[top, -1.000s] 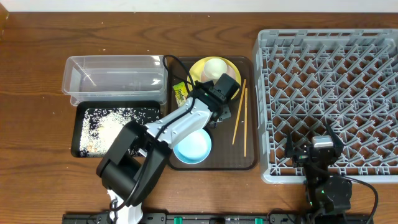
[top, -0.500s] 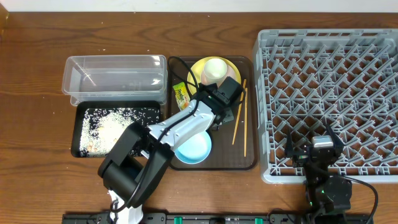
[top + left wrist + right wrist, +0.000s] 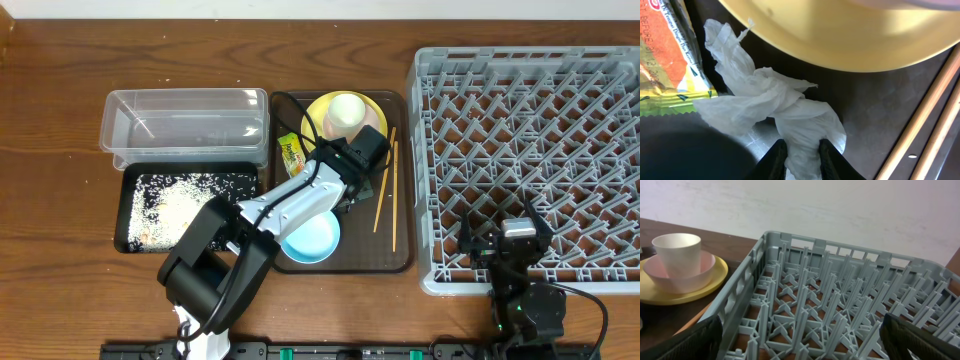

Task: Sort waste into correct bins and load items into the dishwasher rack
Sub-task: 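Lower the left gripper and pinch the white tissue, then carry the tissue left and drop it into the clear bin, then move the left gripper to the yellow snack wrapper and pinch it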

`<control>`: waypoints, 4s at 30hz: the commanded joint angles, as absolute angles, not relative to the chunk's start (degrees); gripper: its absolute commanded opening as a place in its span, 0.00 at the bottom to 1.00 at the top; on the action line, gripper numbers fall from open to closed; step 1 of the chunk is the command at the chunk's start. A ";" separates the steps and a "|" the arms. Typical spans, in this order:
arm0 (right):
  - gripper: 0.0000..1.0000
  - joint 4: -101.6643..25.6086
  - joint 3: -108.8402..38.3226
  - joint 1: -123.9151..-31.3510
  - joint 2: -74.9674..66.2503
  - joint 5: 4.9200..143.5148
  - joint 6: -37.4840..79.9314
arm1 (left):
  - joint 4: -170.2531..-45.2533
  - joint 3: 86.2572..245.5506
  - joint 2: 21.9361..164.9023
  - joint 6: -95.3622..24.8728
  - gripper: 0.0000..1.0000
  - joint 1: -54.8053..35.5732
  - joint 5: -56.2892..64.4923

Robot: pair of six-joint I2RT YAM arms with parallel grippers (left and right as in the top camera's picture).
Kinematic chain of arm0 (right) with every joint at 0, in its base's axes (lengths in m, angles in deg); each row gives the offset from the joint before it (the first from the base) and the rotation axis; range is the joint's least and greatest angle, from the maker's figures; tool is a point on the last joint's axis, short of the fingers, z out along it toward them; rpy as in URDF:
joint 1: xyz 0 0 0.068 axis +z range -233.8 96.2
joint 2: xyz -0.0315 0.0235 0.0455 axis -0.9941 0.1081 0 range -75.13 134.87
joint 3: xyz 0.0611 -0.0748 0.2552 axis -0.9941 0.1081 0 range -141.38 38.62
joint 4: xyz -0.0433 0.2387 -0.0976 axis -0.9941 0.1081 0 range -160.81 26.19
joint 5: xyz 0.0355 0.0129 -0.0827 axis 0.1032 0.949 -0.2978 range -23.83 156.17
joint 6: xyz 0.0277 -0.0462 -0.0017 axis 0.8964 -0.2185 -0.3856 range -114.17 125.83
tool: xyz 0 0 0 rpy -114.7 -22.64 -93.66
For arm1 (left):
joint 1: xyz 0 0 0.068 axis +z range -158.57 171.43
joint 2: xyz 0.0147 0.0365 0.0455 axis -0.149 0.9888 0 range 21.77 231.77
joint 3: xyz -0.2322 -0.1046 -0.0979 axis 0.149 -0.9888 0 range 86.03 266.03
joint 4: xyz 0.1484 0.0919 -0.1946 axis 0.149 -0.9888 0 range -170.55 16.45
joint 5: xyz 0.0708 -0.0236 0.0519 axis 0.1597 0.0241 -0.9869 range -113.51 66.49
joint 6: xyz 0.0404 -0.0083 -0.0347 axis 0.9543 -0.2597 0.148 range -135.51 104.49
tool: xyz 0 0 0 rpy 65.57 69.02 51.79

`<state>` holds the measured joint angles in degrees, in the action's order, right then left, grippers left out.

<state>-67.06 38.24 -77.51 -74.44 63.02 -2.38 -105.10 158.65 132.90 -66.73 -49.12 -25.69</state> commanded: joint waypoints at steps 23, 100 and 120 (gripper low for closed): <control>0.99 -66.87 38.30 -77.56 -74.84 63.21 -2.62 | -103.00 156.26 133.38 -66.62 0.09 -49.14 -27.24; 0.99 -66.87 38.30 -77.56 -74.84 63.21 -2.62 | -123.39 154.39 105.39 -46.16 0.21 -24.36 -16.33; 0.99 -66.87 38.30 -77.56 -74.84 63.21 -2.62 | -107.81 151.98 118.26 -46.18 0.43 -34.41 -24.20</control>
<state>-67.06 38.24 -77.51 -74.44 63.02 -2.38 -108.66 152.20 116.25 -46.49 -34.30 -22.67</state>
